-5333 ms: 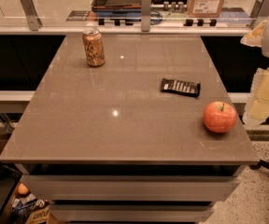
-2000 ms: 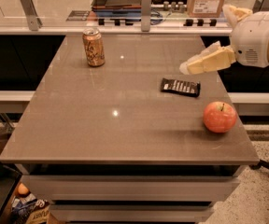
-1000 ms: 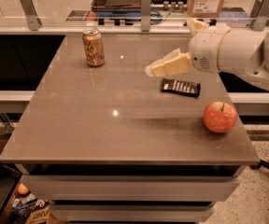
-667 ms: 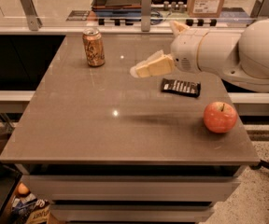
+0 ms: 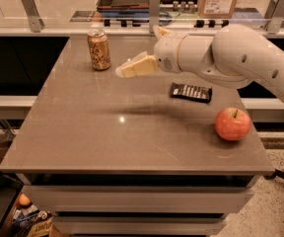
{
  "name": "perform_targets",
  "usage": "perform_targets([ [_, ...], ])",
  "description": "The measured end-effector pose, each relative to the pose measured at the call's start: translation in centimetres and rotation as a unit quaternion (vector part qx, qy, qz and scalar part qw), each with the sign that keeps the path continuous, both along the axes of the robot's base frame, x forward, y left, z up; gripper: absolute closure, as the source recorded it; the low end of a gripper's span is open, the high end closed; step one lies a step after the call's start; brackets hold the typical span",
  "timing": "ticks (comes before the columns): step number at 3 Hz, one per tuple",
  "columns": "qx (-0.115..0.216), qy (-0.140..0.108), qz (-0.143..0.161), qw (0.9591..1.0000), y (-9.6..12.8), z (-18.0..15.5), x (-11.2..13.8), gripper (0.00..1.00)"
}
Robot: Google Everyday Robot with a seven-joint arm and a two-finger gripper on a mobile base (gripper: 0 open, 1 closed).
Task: Knock orange can over
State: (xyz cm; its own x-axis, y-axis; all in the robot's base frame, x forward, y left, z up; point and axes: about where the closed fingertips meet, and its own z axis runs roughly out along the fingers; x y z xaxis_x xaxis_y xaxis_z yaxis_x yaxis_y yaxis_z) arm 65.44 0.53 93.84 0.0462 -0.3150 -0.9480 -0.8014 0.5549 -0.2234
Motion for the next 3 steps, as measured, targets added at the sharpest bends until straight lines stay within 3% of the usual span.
perform_targets([
  [2,0.048,0.012,0.011,0.9987,2.6,-2.0,5.7,0.0],
  [3,0.041,0.013,-0.003,0.9991,3.8,-2.6,7.5,0.0],
])
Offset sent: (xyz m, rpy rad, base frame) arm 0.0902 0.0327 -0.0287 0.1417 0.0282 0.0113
